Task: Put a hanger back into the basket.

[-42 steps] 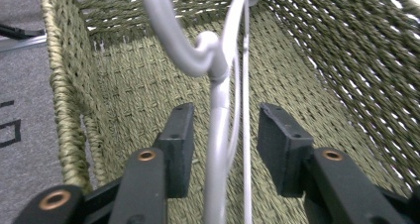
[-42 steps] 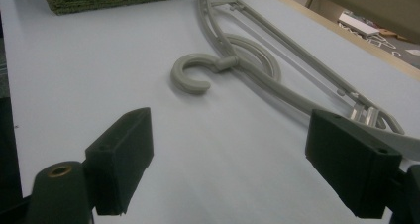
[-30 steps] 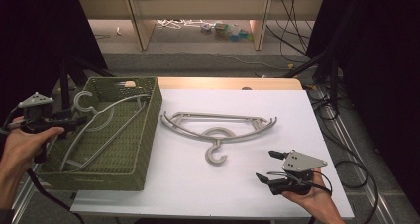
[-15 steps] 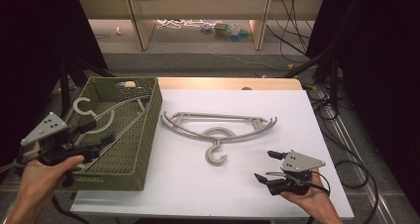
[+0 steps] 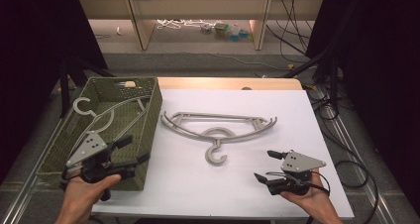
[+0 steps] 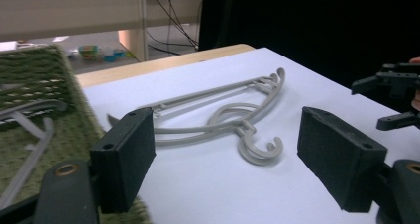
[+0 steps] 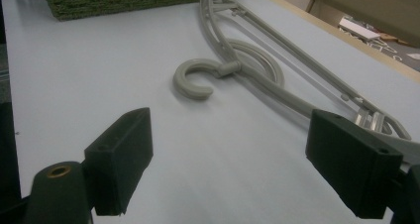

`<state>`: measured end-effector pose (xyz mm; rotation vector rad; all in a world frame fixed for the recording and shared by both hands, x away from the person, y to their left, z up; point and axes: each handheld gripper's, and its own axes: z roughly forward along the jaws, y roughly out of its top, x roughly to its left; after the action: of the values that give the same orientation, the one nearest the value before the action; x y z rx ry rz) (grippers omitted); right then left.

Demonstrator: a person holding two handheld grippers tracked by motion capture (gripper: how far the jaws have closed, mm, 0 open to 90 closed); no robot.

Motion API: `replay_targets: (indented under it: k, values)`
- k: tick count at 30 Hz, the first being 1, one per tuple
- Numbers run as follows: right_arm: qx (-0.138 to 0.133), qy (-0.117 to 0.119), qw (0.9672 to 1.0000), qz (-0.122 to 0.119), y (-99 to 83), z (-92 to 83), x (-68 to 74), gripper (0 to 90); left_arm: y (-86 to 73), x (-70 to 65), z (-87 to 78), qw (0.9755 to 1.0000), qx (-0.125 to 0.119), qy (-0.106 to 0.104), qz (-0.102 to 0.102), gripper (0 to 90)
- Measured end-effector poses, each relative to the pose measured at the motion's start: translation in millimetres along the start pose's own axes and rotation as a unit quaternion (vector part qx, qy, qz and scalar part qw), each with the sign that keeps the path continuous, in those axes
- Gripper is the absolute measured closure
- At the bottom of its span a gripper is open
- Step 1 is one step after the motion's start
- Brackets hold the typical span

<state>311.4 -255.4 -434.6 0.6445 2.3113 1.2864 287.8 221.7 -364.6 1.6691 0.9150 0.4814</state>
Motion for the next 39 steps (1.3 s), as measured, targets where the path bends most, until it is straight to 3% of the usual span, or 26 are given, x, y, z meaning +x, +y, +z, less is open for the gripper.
replay_targets:
  k: [3, 6, 10, 13, 17, 18, 20, 24, 27, 30, 32, 33, 38, 39]
  values:
    - [-0.005, 0.0, 1.0, 0.001, -1.3, 1.5, -1.1, 19.2, -8.8, -7.1, 11.9, 0.9999, 0.006, -0.009, 0.008, 22.4]
    - [-0.009, -0.002, 0.9999, 0.005, -3.9, 2.3, -2.8, 18.6, -18.5, -13.0, 22.3, 0.9999, 0.004, -0.004, 0.016, 22.2]
    - [-0.007, 0.0, 0.9999, 0.008, -4.7, 2.0, -2.9, 18.2, -30.9, -21.3, 35.2, 0.9995, 0.013, -0.024, 0.017, 19.8]
    - [-0.009, -0.001, 0.9999, 0.007, -5.3, 1.8, -2.4, 16.9, -38.4, -27.9, 41.2, 0.9994, 0.009, -0.023, 0.023, 18.1]
    - [-0.008, -0.003, 0.9999, 0.005, -6.2, 1.3, -2.4, 16.7, -48.6, -36.7, 49.5, 0.9985, 0.005, -0.043, 0.034, 17.2]
    - [-0.009, -0.002, 0.9999, 0.006, -6.1, 1.3, -2.1, 16.6, -51.6, -39.1, 51.4, 0.9986, 0.003, -0.045, 0.028, 17.2]
    - [-0.014, -0.003, 0.9999, 0.005, -5.8, 2.1, -1.2, 16.6, -54.8, -39.8, 52.5, 0.9982, 0.003, -0.048, 0.035, 17.2]
    - [-0.014, -0.004, 0.9999, 0.004, -5.8, 1.8, -1.4, 16.6, -62.8, -39.9, 56.1, 0.9977, 0.001, -0.061, 0.029, 17.1]
    - [-0.015, -0.005, 0.9999, 0.003, -4.8, 2.4, -2.2, 16.6, -65.2, -39.4, 56.9, 0.9972, 0.005, -0.061, 0.042, 17.1]
    - [-0.012, -0.003, 0.9999, -0.007, -1.6, 4.3, -5.9, 16.4, -68.7, -41.4, 58.3, 0.9977, 0.004, -0.06, 0.033, 17.1]
    - [-0.01, 0.001, 0.9999, -0.014, 2.5, 7.4, -10.4, 16.2, -71.3, -43.1, 58.3, 0.9977, 0.0, -0.058, 0.034, 17.2]
    - [-0.004, 0.003, 0.9998, -0.02, 5.3, 8.8, -13.2, 16.2, -71.7, -42.7, 58.0, 0.9969, 0.001, -0.064, 0.046, 17.1]
    - [0.007, -0.003, 0.9988, -0.048, 23.3, 25.3, -30.6, 16.5, -75.7, -44.0, 55.9, 0.9968, 0.0, -0.066, 0.046, 17.1]
    - [0.009, -0.004, 0.9986, -0.051, 27.4, 29.0, -34.6, 16.5, -76.9, -44.3, 55.8, 0.9972, 0.0, -0.065, 0.037, 17.1]
